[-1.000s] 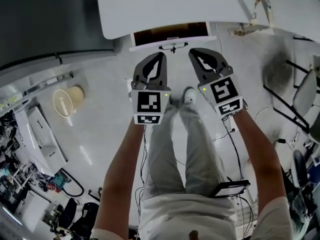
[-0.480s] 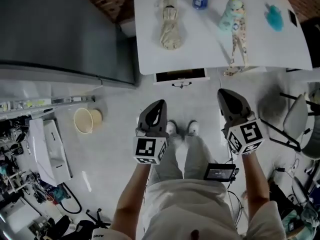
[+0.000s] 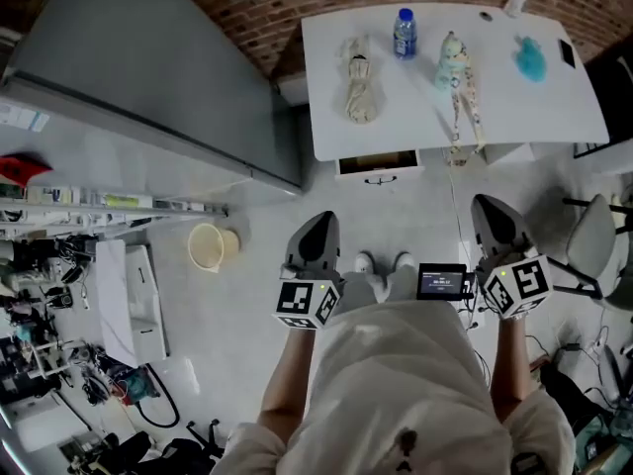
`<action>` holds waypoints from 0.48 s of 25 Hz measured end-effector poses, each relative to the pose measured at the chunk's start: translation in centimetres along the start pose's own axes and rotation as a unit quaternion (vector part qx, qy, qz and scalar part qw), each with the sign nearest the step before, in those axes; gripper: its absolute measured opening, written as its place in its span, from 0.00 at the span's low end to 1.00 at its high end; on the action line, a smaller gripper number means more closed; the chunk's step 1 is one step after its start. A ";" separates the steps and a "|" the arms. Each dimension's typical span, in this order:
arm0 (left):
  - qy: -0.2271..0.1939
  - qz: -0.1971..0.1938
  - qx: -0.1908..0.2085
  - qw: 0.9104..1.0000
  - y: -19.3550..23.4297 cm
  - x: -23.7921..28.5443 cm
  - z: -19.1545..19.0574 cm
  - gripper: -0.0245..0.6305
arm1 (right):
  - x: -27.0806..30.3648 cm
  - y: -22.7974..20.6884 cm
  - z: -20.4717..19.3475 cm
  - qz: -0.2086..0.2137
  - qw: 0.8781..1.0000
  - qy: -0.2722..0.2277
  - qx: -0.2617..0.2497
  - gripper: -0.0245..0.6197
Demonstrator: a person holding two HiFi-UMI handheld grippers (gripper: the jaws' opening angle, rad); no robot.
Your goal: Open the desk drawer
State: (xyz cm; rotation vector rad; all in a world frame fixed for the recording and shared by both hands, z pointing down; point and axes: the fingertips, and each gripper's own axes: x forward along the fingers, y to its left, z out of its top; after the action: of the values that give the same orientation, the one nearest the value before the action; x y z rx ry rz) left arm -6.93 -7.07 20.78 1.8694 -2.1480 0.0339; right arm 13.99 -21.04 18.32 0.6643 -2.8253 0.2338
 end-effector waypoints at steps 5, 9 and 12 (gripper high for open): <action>-0.029 0.008 0.033 0.999 -1.8 -2.8 4.3 0.05 | -3.4 1.1 5.4 0.009 0.999 -0.048 0.010 0.08; -0.042 0.013 0.027 0.999 -1.8 -3.9 6.8 0.05 | -5.4 3.3 9.6 0.019 0.997 -0.078 -0.001 0.08; -0.066 0.011 0.027 0.997 -1.8 -4.9 9.7 0.05 | -5.9 5.1 11.9 0.030 0.995 -0.092 -0.007 0.08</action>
State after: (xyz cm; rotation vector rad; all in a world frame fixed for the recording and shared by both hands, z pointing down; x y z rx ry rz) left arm -6.60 -4.63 10.06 1.9282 -2.2764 -0.0264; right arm 14.57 -16.50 4.82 0.6296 -3.0227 0.1694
